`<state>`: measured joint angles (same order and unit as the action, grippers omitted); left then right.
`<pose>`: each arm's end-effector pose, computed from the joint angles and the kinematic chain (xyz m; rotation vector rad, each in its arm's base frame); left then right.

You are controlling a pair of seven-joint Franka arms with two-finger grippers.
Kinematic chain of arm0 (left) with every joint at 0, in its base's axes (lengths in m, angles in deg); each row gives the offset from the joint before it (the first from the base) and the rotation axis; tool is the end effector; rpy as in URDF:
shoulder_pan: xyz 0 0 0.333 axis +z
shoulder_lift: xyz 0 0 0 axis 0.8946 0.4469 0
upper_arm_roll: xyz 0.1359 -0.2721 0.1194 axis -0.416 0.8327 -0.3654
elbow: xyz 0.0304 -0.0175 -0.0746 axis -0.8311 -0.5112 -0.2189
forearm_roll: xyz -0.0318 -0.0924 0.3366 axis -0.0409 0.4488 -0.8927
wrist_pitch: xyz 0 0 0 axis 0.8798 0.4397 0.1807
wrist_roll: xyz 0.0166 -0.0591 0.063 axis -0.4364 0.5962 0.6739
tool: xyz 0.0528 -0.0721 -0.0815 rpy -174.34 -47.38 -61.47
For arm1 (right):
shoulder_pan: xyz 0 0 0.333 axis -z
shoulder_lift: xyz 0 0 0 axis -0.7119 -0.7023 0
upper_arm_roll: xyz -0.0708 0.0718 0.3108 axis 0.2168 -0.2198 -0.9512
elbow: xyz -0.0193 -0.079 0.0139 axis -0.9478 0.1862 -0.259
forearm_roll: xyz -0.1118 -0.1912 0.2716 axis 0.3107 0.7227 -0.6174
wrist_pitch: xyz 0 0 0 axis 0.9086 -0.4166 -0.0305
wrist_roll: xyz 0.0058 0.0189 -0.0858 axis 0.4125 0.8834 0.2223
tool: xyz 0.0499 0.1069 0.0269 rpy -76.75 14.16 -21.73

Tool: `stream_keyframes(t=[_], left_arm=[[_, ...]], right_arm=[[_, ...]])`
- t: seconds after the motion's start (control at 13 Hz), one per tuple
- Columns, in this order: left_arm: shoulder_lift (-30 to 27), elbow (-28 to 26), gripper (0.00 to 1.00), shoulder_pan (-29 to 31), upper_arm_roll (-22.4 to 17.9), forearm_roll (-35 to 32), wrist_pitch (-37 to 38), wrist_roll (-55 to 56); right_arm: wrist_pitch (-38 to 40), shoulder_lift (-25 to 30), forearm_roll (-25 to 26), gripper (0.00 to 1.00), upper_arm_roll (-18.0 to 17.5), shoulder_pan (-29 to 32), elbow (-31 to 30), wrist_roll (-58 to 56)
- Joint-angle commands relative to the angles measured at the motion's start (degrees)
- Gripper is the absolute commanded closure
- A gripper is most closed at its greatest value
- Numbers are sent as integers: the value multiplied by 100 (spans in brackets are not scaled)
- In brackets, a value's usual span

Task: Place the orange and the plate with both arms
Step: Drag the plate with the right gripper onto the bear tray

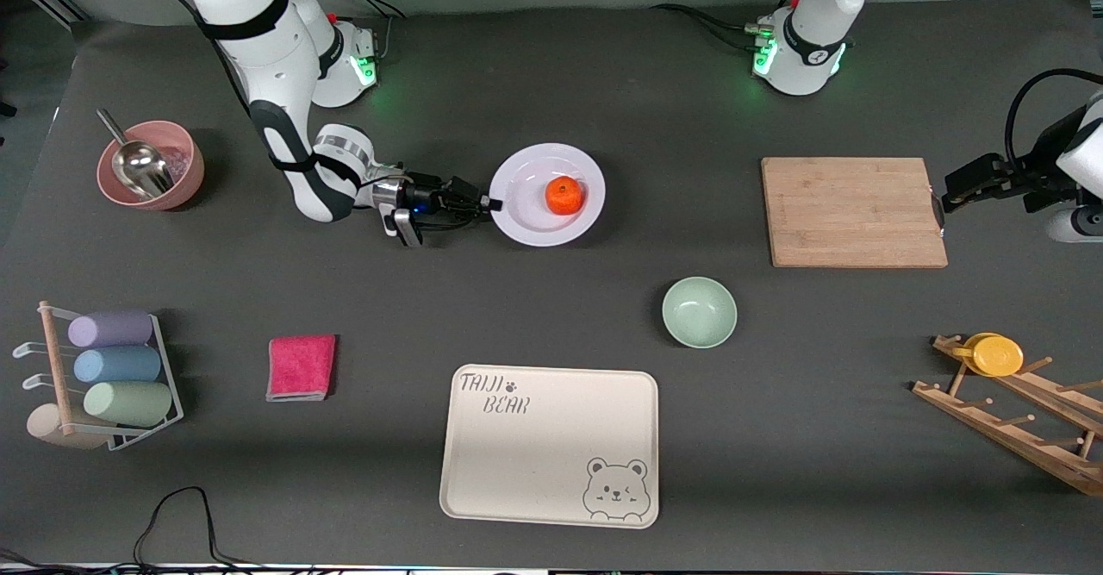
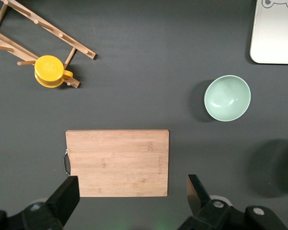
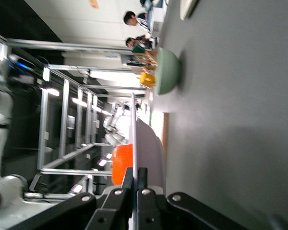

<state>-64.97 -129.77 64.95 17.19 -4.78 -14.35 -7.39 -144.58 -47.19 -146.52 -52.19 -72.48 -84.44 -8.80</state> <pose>0.5228 -0.0194 0.6156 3.1270 -0.0147 -0.0891 0.3586 0.2457 0.1570 -1.6029 0.1394 -0.2013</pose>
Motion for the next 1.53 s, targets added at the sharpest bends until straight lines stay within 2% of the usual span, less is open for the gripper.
stream_keyframes(t=[0.0, 0.23, 0.69, 1.07, 1.46], left_arm=[[-87, -65, 0, -78, -43, -38, -39, -61], [-87, -65, 0, -79, -34, -29, -39, -61], [-87, -65, 0, -70, -34, -29, -21, -61], [-79, -74, 0, -70, -34, -29, -30, -61], [-78, -74, 0, -70, -34, -29, -30, -61]], right_arm=[[121, 284, -131, 100, 7, 81, 223, 815], [-412, 302, -52, 100, 121, 73, 872, 1747], [-1636, 100, 703, 100, 367, 99, 2551, 3338], [-1980, -865, 905, 100, 394, 335, 4097, 3612], [-2401, -2113, 1196, 100, 394, 494, 6030, 4069]])
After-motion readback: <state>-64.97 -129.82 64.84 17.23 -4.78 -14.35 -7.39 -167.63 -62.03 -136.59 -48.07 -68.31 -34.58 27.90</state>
